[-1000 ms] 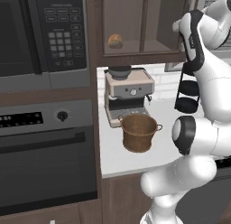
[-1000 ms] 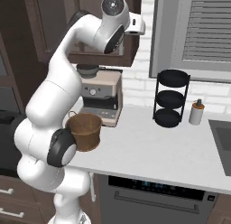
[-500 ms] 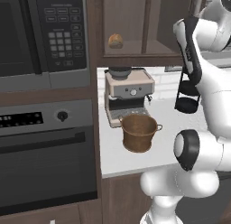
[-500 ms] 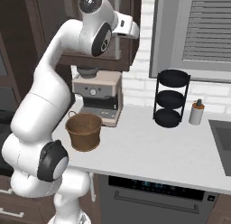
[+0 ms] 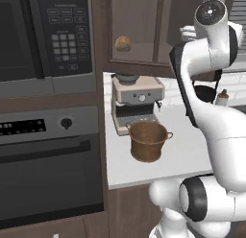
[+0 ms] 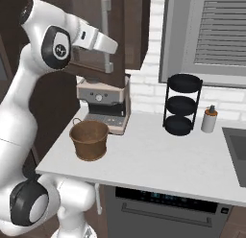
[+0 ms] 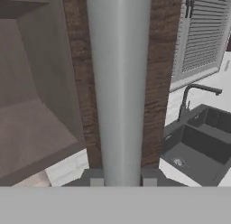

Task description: Open the cabinet, pick up the bread from the cabinet and place it in the basket. Then move the basket to the dining counter.

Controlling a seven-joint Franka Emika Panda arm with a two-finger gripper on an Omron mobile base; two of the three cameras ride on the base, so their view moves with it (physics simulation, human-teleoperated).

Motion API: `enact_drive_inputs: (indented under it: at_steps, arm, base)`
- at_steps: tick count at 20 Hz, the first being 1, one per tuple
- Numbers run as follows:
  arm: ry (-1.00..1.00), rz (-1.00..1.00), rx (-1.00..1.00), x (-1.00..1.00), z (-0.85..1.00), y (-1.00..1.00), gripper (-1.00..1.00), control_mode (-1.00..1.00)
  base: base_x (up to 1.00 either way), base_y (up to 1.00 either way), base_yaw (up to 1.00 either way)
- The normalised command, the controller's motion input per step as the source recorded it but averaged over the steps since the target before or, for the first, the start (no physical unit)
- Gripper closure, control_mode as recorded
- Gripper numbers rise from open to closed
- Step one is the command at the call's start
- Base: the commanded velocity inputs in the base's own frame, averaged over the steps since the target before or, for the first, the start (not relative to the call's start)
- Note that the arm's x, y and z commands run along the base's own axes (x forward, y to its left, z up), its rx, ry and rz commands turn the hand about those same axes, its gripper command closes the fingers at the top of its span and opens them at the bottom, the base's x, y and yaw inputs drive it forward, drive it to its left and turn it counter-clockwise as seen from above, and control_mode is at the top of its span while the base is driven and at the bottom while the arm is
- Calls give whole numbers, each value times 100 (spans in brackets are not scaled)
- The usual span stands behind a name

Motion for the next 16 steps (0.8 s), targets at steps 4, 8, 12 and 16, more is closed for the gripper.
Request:
enact_drive_inputs:
  at_steps: [4, 8, 12, 16]
  arm:
    - [0, -16, 0, -100, 6, 64, 100, -100]
    - [0, 0, -4, -100, -13, 83, 100, -100]
    - [0, 0, -12, -96, -18, 99, 100, -100]
    - [0, -3, -10, -86, -2, 100, 100, -100]
  base:
    - [0, 0, 0]
    - [0, 0, 0]
    - [0, 0, 0]
    - [0, 0, 0]
